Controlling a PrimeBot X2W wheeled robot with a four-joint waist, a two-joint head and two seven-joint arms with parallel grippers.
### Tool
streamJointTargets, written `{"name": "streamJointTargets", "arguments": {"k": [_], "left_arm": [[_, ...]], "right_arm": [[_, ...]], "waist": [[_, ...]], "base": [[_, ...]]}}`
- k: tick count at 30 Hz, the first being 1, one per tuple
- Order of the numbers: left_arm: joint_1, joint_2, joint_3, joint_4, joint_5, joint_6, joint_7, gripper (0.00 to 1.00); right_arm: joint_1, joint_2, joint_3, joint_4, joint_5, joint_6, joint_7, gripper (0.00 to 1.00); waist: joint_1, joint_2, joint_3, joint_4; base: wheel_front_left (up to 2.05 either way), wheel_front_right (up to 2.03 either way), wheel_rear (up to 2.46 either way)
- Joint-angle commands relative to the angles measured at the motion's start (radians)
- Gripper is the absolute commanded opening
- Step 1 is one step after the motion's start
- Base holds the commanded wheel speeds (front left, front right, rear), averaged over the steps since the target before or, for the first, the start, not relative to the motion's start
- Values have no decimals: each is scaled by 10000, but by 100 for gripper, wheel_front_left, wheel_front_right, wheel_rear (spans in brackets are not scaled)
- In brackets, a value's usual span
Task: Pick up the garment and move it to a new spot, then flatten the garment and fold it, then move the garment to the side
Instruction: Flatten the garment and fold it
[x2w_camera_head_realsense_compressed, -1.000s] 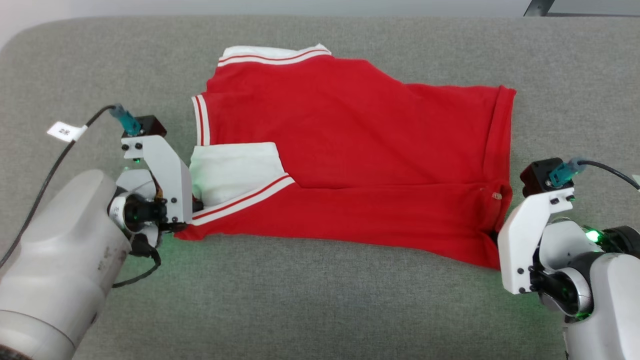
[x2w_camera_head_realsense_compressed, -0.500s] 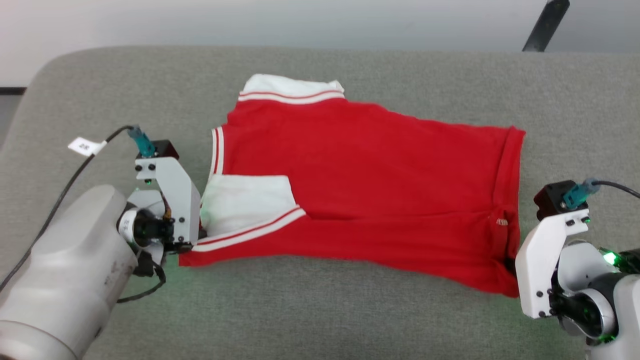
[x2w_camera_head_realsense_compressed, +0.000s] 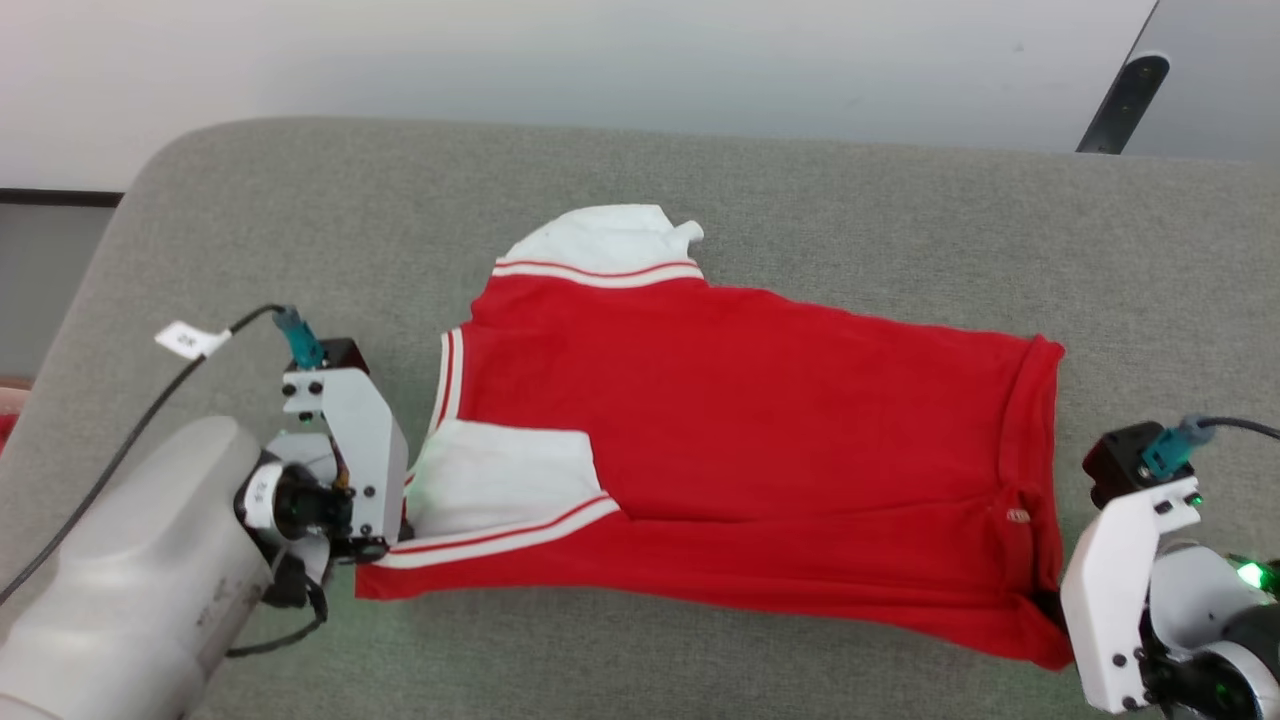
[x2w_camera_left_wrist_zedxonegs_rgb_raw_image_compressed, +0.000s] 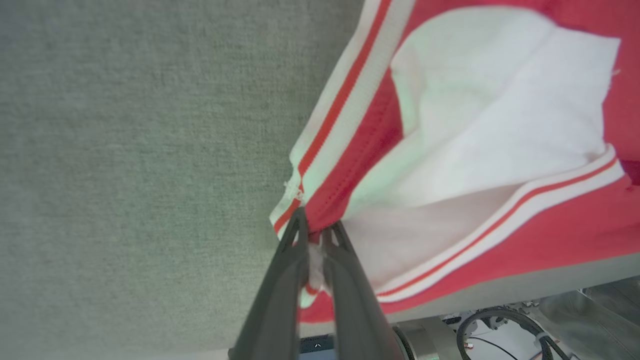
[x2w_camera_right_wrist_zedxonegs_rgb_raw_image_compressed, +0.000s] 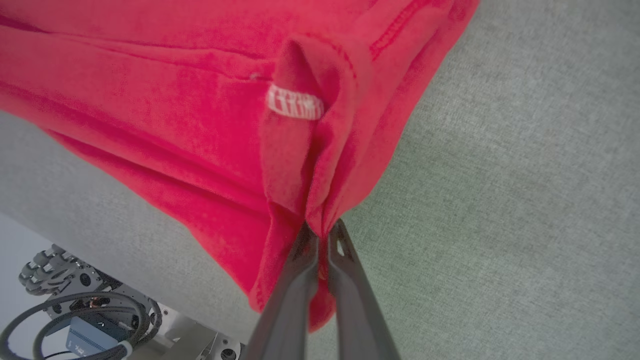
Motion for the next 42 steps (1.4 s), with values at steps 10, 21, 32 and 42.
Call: {"name": "streamJointTargets", "arguments": {"k": [10, 21, 32, 42], "left_arm": [[942, 541, -49, -1451, -164, 945, 277, 0], [1017, 873, 7, -2029, 120, 1157, -187, 100], [950, 1447, 336, -2920, 445, 1147, -1086, 100], [595, 1566, 681, -3270, 1158, 601, -2947, 100]], "right_arm": [[593, -178, -404, -147, 60, -11, 78, 0], [270, -24, -150, 148, 52, -11, -626, 100], [532, 203, -215, -547, 135, -11, -3118, 100], [270, -129, 524, -943, -1117, -9, -8835, 100]], "waist": [[0, 0, 135, -121], [0, 0, 131, -348], [0, 0, -135, -590], [0, 0, -220, -1043]], "base": [[0, 0, 0], [0, 0, 0], [0, 0, 0], [0, 0, 0]]}}
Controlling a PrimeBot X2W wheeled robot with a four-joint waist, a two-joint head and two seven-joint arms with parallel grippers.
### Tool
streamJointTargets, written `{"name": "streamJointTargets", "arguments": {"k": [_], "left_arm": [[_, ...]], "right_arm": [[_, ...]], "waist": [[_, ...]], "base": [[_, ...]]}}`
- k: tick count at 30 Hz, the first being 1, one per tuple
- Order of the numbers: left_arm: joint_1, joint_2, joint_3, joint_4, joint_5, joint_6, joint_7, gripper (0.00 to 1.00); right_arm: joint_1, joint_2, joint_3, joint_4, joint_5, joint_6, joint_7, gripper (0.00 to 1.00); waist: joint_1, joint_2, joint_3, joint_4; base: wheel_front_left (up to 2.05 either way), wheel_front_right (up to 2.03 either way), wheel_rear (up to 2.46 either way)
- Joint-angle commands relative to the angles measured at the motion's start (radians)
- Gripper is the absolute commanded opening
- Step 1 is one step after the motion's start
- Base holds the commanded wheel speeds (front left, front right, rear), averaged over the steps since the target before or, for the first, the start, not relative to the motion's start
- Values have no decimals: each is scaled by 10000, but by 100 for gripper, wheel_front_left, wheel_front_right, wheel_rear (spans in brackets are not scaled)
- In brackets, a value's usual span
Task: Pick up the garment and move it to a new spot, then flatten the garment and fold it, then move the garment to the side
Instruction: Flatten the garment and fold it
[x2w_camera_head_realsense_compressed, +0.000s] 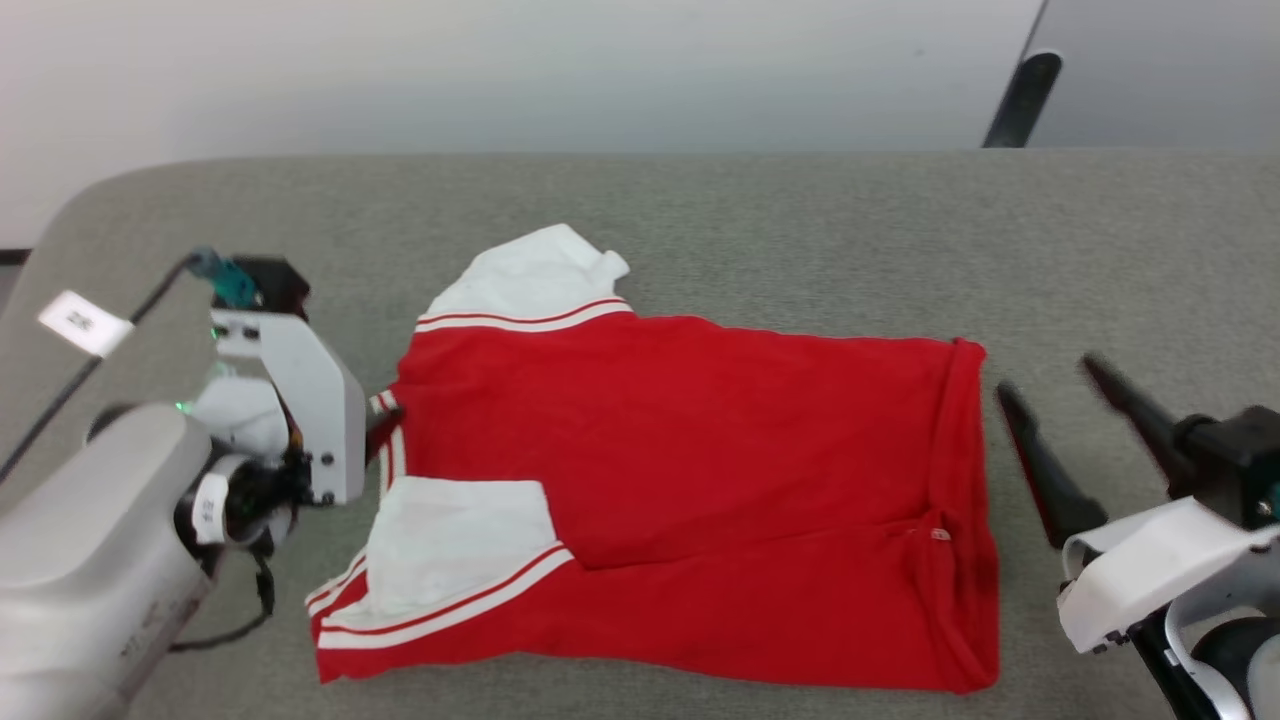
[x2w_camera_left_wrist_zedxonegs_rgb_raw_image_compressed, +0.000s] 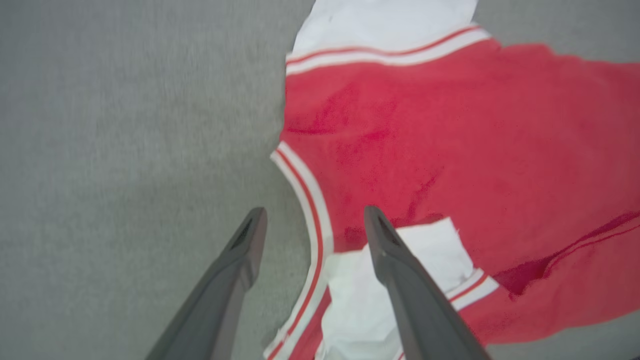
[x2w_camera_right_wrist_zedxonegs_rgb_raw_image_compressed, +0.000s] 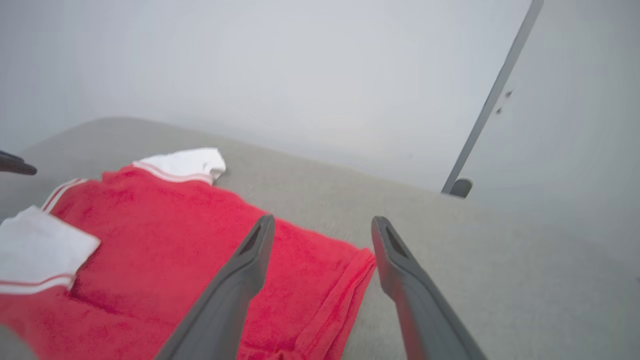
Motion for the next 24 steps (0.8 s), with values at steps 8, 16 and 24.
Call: {"name": "streamJointTargets", "arguments": {"k": [8, 16, 24], "left_arm": [[-740, -181, 231, 560, 742, -771, -1638, 100], [-1793, -250, 452, 1566, 891, -1298, -1955, 100], [-3003, -128, 323, 2916, 938, -1996, -1066, 100]], "right_arm": [[-136, 518, -9, 479, -2072, -9, -3692, 100], [-478, 1085, -170, 584, -2502, -9, -4854, 100], [-809, 1249, -118, 413, -2220, -9, -4750, 100]], "waist": [[0, -1, 266, -772], [0, -1, 1016, -1539], [0, -1, 1958, -2177]], "base": [[0, 0, 0], [0, 0, 0], [0, 0, 0]]}}
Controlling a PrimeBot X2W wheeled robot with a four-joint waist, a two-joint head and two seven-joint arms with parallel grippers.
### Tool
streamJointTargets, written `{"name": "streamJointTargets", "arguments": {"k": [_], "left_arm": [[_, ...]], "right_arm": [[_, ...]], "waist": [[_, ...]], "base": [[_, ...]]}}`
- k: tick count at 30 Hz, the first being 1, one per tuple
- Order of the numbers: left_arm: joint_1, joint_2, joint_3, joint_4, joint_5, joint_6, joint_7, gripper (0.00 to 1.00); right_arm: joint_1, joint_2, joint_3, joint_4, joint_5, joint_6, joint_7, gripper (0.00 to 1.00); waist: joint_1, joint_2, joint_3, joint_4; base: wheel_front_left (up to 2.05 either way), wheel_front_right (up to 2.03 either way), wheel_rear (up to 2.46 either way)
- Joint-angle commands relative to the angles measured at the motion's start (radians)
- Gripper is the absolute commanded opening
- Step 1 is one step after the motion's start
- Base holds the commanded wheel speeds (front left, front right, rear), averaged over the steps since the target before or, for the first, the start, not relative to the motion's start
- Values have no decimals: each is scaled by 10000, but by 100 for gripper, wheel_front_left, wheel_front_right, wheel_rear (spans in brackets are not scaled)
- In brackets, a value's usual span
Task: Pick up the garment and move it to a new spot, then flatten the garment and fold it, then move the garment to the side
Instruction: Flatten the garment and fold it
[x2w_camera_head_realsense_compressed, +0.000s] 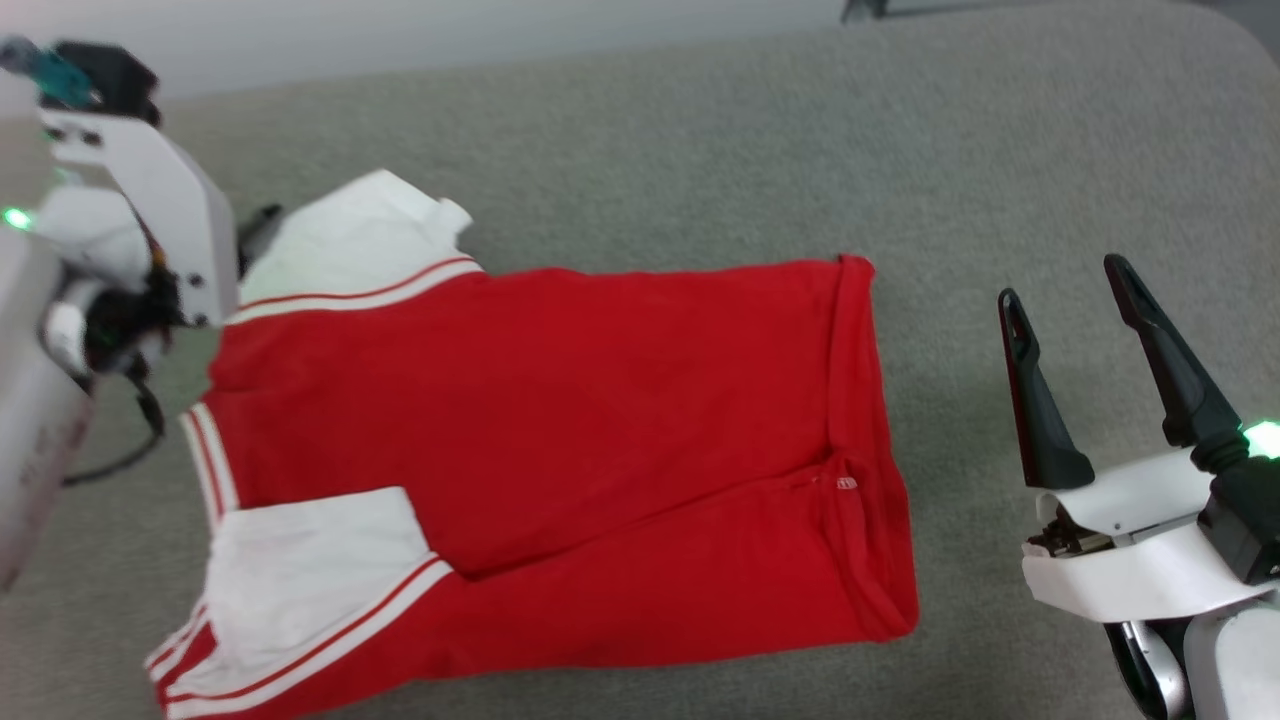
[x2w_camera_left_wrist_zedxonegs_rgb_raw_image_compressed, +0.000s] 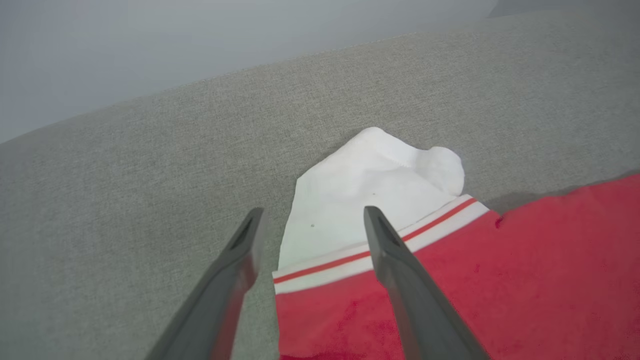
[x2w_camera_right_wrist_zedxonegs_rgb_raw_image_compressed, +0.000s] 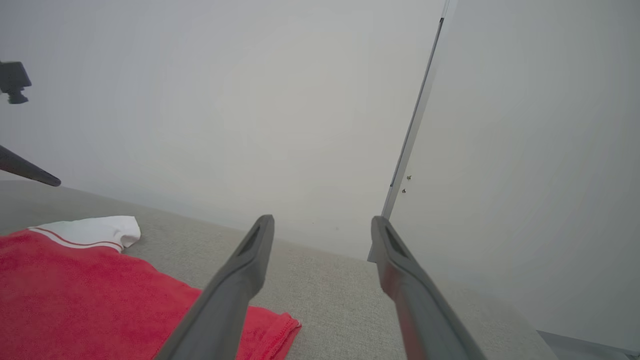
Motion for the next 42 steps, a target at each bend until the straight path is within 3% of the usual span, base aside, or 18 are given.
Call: {"name": "streamJointTargets", "arguments": {"k": [1, 11, 24, 25, 28, 29, 36, 42], "left_arm": [[-222, 6, 30, 163, -72, -60, 113, 100], [-1452, 24, -334, 1554, 101, -489, 1589, 100], [-2057, -612, -497, 2960, -265, -396, 3270, 100], [-2040, -685, -462, 3084, -373, -352, 3452, 96], [-2004, -926, -410, 3261, -560, -342, 3706, 27], [-1969, -1051, -397, 3322, -640, -313, 3848, 0], [-2508, -1289, -371, 3333, -458, -363, 3214, 0], [-2650, -1555, -436, 3393, -365, -617, 2809, 0]], "right_arm": [[-139, 17, 5, -43, 49, -7, 54, 100], [-281, 88, -43, -180, 492, -7, 345, 100], [-540, 82, 53, -324, 844, -7, 659, 100], [-575, 83, 48, -332, 862, -7, 684, 100], [-633, 42, 19, -328, 920, -7, 826, 100], [-661, 20, 18, -326, 967, -7, 889, 100], [-1034, -187, 182, -401, 1758, -7, 2060, 100], [-1797, -426, 54, -108, 2753, -7, 4745, 100]], "waist": [[0, 0, 599, -490], [0, 0, 1448, -710], [0, 0, 1955, -756], [0, 0, 1957, -752], [0, 0, 1963, -718], [0, 0, 1962, -698], [0, 0, 1968, -508], [0, 0, 1743, -155]], "base": [[0, 0, 0], [0, 0, 0], [0, 0, 0], [0, 0, 0], [0, 0, 0], [0, 0, 0], [0, 0, 0], [0, 0, 0]]}}
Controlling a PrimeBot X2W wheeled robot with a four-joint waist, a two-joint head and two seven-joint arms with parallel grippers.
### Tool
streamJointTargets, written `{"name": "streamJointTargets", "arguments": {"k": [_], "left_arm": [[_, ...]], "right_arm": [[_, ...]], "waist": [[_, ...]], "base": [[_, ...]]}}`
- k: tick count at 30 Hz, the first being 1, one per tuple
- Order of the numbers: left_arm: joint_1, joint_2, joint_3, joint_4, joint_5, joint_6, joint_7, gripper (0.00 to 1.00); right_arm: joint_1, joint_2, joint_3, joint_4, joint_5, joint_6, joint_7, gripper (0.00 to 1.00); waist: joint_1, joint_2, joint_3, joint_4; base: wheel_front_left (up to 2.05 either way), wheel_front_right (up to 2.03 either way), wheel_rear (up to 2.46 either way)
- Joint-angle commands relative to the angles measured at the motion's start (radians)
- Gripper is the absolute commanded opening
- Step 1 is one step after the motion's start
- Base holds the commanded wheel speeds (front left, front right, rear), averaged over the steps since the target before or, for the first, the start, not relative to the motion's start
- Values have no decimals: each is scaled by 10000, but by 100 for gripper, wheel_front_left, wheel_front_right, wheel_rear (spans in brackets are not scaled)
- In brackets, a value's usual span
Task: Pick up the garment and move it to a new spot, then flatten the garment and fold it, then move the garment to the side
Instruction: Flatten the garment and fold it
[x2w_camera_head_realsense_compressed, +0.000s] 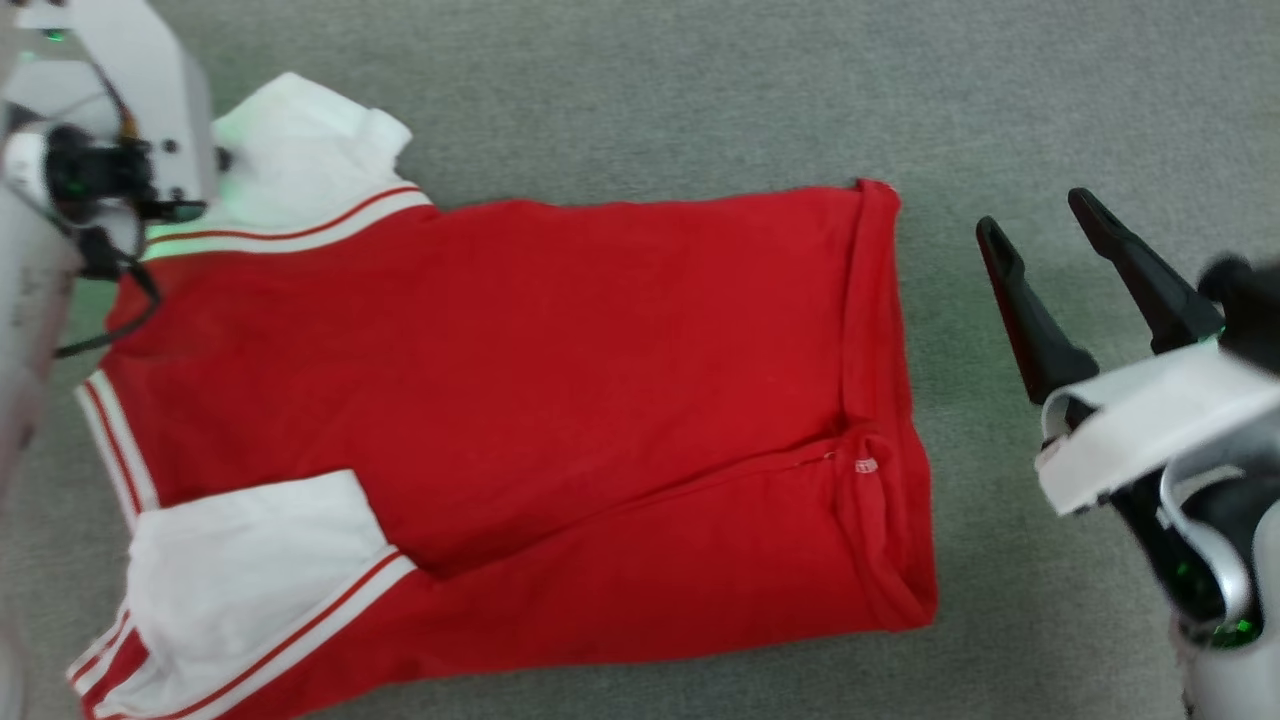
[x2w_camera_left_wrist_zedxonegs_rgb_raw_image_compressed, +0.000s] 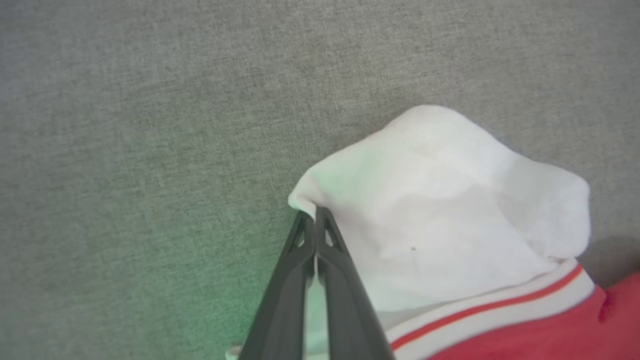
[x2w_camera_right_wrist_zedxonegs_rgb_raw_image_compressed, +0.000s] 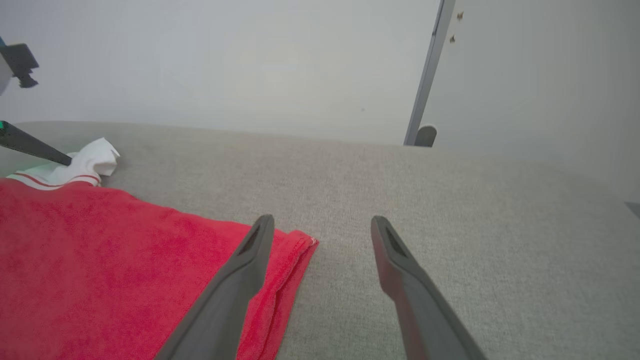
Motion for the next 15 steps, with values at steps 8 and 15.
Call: {"name": "streamJointTargets", "arguments": {"k": [8, 15], "left_arm": [[38, -666, -152, 211, 19, -303, -394, 0], [-75, -1003, -245, 375, -2, -440, -602, 0]], "right_arm": [[-1694, -63, -313, 1141, 389, -6, 4398, 100], [-2694, 10, -125, 2480, 301, -7, 6264, 100]], "waist": [[0, 0, -373, 708], [0, 0, -417, 987]], "base": [[0, 0, 0], [0, 0, 0]]}}
